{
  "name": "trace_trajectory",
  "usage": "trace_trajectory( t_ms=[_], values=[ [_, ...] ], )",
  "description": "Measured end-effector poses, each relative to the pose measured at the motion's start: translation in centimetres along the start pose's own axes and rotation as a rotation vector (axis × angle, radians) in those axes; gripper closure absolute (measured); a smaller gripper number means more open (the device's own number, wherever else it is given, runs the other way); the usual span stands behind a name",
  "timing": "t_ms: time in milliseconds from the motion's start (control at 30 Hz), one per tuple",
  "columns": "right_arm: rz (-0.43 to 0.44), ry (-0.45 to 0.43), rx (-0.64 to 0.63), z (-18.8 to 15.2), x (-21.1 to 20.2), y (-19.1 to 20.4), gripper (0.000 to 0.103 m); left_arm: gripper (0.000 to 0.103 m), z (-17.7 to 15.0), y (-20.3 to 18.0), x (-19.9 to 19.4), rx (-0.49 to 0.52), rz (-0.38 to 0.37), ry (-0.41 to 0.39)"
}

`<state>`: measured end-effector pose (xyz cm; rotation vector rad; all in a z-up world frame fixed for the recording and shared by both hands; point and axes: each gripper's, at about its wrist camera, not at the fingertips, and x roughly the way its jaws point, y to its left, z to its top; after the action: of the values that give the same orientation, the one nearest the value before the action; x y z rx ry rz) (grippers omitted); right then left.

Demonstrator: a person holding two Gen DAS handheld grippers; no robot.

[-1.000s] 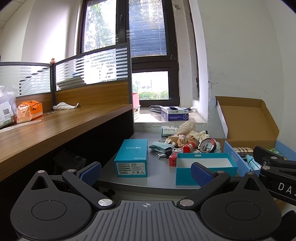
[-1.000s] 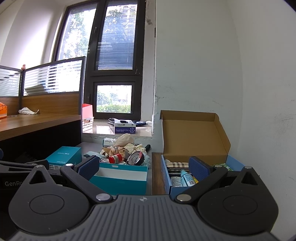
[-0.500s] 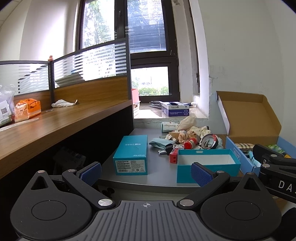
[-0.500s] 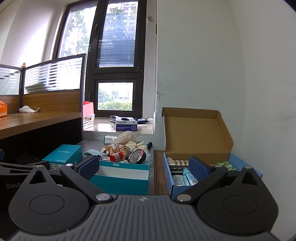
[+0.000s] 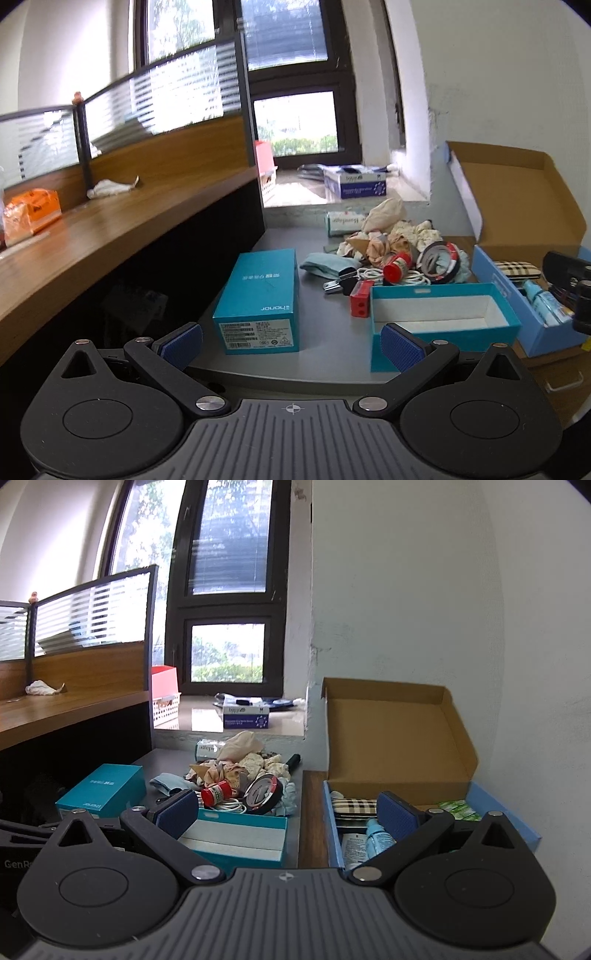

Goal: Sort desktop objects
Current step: 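Reach the right gripper to the black-and-red tape roll and grasp it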

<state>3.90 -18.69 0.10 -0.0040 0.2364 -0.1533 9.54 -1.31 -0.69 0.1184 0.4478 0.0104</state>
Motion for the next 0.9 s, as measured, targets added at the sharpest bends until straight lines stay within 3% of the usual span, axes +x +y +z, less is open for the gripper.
trace_trajectory(
  t_ms=[567, 900],
  values=[
    [0.209, 0.239, 0.095, 1.8, 15.4, -2.3, 0.001, 0.0, 2.3, 0.5, 8.4, -0.032, -0.1, 0.092],
    [0.323, 0.396, 0.17, 2.1, 25.0, -3.5, 0.039, 0.0, 1.4, 0.4, 10.2, -0.049, -0.163, 0.103]
  ],
)
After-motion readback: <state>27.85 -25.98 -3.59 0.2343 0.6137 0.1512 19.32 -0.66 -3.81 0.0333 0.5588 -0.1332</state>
